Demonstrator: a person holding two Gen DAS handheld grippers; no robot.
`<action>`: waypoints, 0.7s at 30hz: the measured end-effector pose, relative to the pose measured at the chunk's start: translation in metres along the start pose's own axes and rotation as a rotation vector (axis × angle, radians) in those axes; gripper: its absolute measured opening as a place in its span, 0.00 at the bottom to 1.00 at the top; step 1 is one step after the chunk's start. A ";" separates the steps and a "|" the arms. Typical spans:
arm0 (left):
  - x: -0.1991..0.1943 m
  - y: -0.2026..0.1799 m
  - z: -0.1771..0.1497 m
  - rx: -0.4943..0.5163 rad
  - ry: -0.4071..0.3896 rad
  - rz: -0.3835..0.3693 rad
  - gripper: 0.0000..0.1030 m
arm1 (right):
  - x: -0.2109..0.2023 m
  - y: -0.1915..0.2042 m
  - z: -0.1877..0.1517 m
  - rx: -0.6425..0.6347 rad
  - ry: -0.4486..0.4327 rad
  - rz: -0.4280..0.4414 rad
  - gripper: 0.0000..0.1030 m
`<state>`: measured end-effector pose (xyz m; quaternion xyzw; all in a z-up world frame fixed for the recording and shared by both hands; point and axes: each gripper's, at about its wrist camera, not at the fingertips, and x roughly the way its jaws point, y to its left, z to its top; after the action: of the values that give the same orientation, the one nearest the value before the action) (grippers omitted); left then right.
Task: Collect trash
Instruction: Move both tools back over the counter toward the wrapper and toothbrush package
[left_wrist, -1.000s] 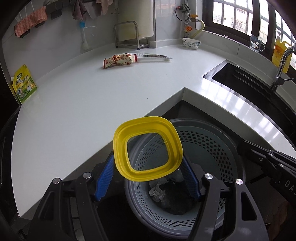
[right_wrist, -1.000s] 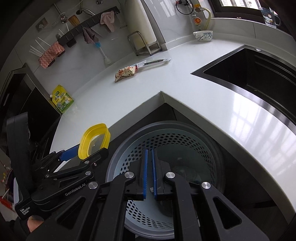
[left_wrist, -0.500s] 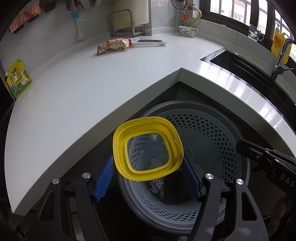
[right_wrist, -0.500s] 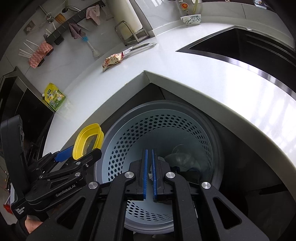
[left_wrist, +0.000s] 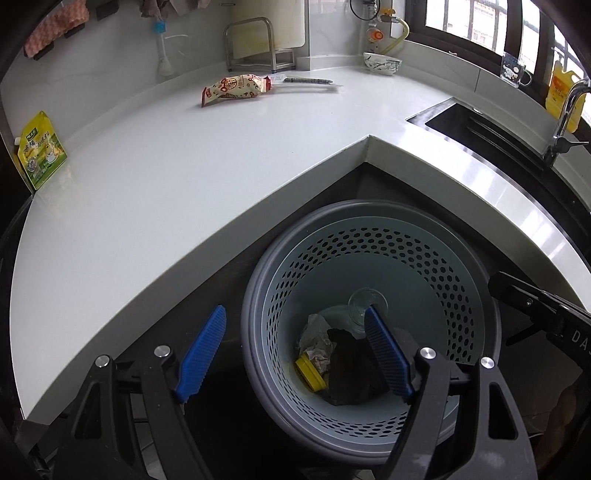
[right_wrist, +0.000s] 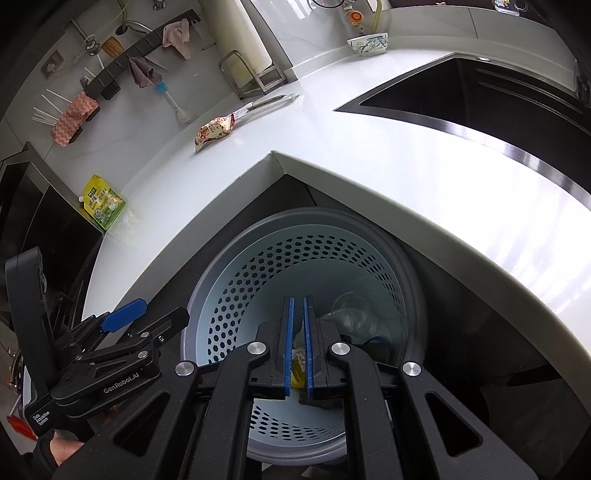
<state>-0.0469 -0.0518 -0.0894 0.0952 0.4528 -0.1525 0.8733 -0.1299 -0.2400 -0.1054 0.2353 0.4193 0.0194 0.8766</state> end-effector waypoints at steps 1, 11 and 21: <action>0.000 0.001 0.000 -0.003 0.000 0.001 0.74 | -0.001 0.000 -0.001 -0.001 -0.001 0.001 0.05; -0.009 0.013 0.011 -0.034 -0.024 0.020 0.76 | -0.006 0.006 0.006 -0.029 -0.021 0.027 0.12; -0.031 0.026 0.051 -0.060 -0.099 0.043 0.81 | -0.015 0.016 0.045 -0.110 -0.056 0.050 0.23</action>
<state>-0.0158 -0.0370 -0.0339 0.0712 0.4115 -0.1244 0.9001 -0.1037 -0.2472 -0.0641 0.1976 0.3870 0.0580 0.8988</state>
